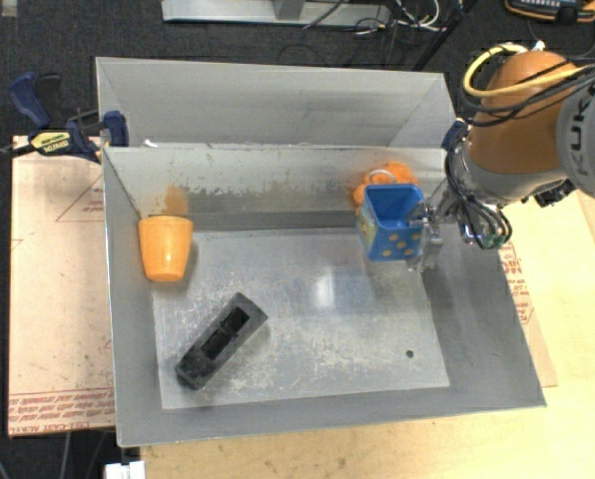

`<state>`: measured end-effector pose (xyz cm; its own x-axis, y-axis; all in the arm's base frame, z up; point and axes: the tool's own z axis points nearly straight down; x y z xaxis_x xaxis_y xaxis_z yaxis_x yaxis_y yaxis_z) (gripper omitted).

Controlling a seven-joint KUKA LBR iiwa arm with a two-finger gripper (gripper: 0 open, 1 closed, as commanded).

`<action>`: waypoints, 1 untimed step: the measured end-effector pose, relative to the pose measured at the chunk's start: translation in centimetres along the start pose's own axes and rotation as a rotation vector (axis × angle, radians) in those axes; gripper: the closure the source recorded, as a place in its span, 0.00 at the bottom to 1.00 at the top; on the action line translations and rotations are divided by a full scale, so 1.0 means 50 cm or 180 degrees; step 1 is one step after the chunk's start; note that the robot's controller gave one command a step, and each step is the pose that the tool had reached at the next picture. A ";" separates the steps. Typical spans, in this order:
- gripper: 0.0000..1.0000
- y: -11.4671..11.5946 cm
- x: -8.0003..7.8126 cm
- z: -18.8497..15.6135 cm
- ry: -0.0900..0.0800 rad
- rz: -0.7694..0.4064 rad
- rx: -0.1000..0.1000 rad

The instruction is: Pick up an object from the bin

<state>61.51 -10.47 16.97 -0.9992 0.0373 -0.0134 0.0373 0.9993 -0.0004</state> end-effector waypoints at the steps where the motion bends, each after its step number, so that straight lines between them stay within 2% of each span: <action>1: 1.00 0.011 0.003 -0.019 0.0093 0.0041 -0.0019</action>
Offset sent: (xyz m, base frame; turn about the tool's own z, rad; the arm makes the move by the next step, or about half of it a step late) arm 0.0079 -0.0064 0.2250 -0.0752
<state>61.38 -9.90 17.91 -0.9986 0.0500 0.0157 0.0501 0.9987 0.0054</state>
